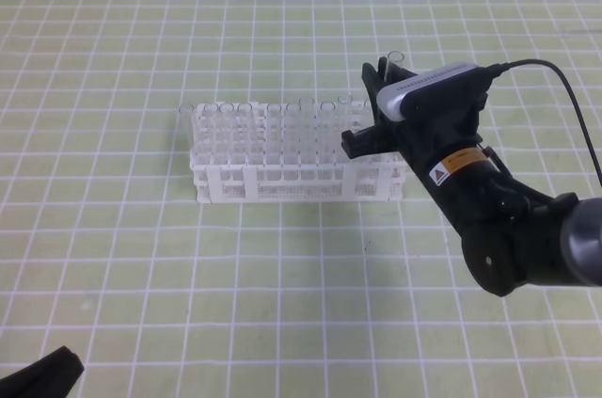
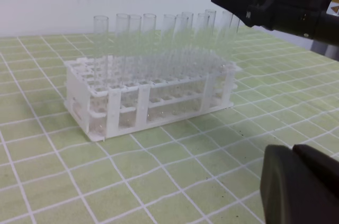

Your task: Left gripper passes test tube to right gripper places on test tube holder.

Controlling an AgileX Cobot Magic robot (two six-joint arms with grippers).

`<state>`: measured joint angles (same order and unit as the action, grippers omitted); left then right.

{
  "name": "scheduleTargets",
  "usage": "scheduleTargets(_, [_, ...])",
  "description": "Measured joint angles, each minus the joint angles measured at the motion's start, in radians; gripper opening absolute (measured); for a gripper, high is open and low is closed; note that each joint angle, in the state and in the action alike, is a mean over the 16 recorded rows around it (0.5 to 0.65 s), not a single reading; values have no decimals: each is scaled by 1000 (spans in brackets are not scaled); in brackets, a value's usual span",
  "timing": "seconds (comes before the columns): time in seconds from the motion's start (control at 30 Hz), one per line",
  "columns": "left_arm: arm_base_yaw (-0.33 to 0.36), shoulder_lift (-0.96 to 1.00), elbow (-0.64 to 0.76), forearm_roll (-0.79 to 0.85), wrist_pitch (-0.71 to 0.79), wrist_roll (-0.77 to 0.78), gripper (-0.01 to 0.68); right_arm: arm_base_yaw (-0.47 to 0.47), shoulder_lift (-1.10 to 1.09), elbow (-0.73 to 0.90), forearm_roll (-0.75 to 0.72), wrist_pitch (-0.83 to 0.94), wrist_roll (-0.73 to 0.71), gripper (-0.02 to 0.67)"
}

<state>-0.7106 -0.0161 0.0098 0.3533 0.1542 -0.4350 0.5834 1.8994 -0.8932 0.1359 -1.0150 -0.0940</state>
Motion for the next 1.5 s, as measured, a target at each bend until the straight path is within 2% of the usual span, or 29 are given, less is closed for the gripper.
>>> scheduleTargets(1.5, [0,5,-5,-1,6,0,0,-5,-8,-8,0,20,-16,9])
